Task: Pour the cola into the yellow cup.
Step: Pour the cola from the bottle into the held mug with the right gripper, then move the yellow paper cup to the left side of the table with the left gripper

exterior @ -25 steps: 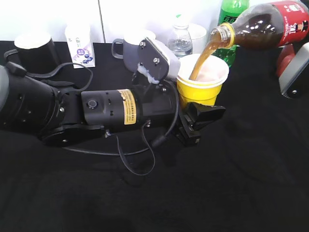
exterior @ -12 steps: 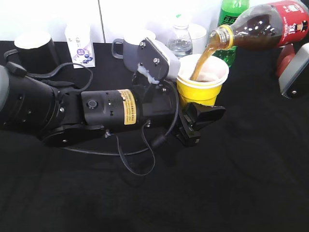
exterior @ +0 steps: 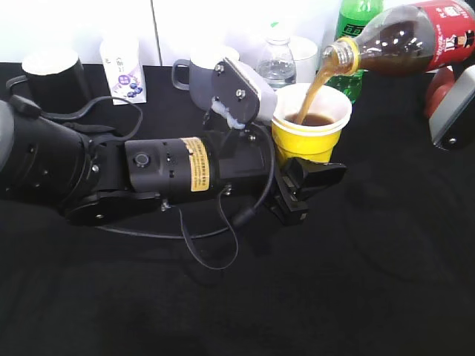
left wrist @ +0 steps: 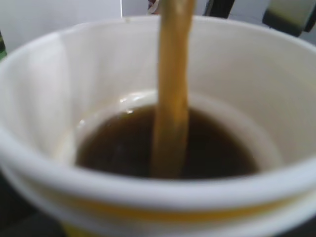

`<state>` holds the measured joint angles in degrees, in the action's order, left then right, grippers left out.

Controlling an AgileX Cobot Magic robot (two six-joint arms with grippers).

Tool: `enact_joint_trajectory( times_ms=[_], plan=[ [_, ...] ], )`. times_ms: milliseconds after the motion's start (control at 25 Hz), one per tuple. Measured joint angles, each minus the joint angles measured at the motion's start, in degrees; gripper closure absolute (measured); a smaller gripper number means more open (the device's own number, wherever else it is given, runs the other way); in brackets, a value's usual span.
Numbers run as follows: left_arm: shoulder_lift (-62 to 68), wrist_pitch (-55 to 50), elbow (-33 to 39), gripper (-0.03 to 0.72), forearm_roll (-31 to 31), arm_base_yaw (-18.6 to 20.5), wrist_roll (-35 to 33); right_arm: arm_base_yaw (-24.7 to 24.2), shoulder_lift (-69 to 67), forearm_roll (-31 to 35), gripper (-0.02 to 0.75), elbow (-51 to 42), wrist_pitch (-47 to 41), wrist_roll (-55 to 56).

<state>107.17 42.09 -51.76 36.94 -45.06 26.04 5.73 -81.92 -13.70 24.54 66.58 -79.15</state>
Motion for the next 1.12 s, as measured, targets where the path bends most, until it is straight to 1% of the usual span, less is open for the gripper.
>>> enact_joint_trajectory(
  times_ms=[40,120,200,240,320,400,440,480,520,600,840,960,1120],
  plan=[
    [0.00,0.00,0.00,0.250,0.00,0.00,0.00,0.00,0.00,0.00,0.353,0.00,0.00,0.96],
    [0.00,0.33,0.00,0.250,0.00,0.00,0.00,0.00,0.00,-0.34,0.353,0.00,0.00,6.22],
    [0.00,1.29,0.00,0.250,0.00,0.00,0.00,0.00,0.00,-2.34,0.353,0.00,0.00,13.59],
    [0.00,1.29,0.00,0.250,0.00,0.00,0.00,0.00,0.00,-3.71,0.353,0.00,0.00,19.14],
    [0.00,1.33,0.00,0.250,0.00,0.00,0.00,0.00,0.00,-5.24,0.353,0.00,-0.22,34.17],
    [0.00,1.65,0.00,0.250,0.00,0.32,0.00,0.00,0.00,-5.42,0.353,0.00,-1.35,53.85],
    [0.00,1.91,0.00,0.250,0.00,0.80,0.00,0.00,0.00,-5.42,0.353,0.00,-2.80,65.48],
    [0.00,2.28,0.00,0.250,0.00,1.41,0.00,0.00,0.00,-5.42,0.353,0.00,-4.69,74.70],
    [0.00,2.59,0.00,0.250,0.00,2.21,0.00,0.00,0.00,-5.42,0.353,0.00,-6.93,81.44],
    [0.00,2.63,0.00,0.250,0.00,3.95,0.00,0.00,0.00,-5.42,0.353,0.00,-9.61,85.01],
    [0.00,2.50,0.00,0.250,0.05,12.26,0.00,0.00,0.00,-5.47,0.353,0.00,-9.63,85.64],
    [0.00,1.46,0.00,0.250,0.18,17.93,-0.09,0.00,0.00,-5.47,0.353,0.00,-9.45,85.64],
    [1.38,1.21,0.00,0.250,0.12,24.83,-3.50,0.00,0.00,-5.37,0.353,0.00,-9.38,85.65]
  ],
)
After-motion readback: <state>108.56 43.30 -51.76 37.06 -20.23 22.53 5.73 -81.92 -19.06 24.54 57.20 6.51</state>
